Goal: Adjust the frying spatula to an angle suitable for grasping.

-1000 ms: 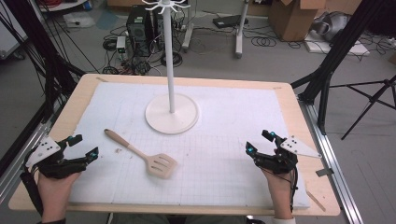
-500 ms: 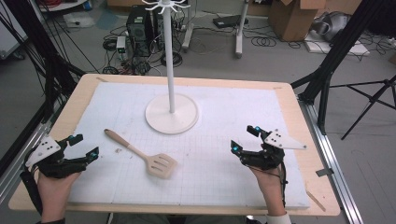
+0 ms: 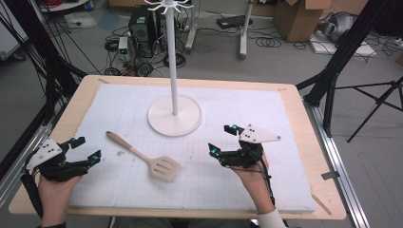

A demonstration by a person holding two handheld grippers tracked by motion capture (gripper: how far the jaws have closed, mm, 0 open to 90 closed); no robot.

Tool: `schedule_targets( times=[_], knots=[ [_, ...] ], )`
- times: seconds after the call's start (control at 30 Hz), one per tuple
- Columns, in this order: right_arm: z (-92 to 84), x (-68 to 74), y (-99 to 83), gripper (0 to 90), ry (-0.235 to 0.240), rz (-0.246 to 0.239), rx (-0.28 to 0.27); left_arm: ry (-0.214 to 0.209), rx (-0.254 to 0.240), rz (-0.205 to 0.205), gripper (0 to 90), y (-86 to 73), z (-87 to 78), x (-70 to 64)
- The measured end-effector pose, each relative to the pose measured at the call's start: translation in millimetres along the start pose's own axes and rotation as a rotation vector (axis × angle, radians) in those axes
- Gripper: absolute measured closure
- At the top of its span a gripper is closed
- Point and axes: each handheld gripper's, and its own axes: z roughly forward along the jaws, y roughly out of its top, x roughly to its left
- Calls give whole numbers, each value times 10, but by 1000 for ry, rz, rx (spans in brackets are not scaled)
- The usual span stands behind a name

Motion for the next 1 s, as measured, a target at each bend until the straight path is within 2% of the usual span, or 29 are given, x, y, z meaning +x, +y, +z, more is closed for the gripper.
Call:
schedule_targets(
  times=[0.07,0.13,0.17,0.23,0.27,0.33,0.37,0.47,0.5,0.53,0.57,0.77,0.9,0.93,0.97,1.0],
  knots=[
    [133,44,42,157,25,-2,18,-2,3,0,188,-3,3,0],
    [167,55,51,158,32,-1,22,-4,5,3,188,-4,6,2],
    [270,81,75,158,54,1,36,-2,5,0,188,-7,13,0],
    [304,91,84,158,61,5,43,-5,6,0,188,-9,16,1],
    [410,122,116,158,80,3,63,-5,8,0,188,-9,19,0],
    [457,142,132,158,92,5,73,-7,10,3,188,-9,22,-1],
    [560,186,168,162,115,-1,87,-6,10,3,188,-9,25,-4],
    [642,226,194,167,129,-4,100,-7,11,4,188,-9,26,-4],
    [740,273,225,168,137,-13,120,-8,13,2,188,-11,28,-6],
    [740,273,225,168,137,-13,120,-8,13,2,188,-11,28,-6],
    [845,332,259,170,157,-13,140,-9,12,3,188,-11,27,-6],
    [1056,452,332,193,183,-29,176,-8,10,2,188,-11,22,-8],
    [1278,586,382,219,226,-48,224,-10,15,4,188,-17,26,-6],
    [1278,586,382,219,226,-48,224,-10,15,4,188,-17,26,-6],
    [1371,631,393,231,251,-46,249,-12,16,4,188,-16,27,-8],
    [1371,631,393,231,251,-46,249,-12,16,4,188,-16,27,-8]
  ],
)
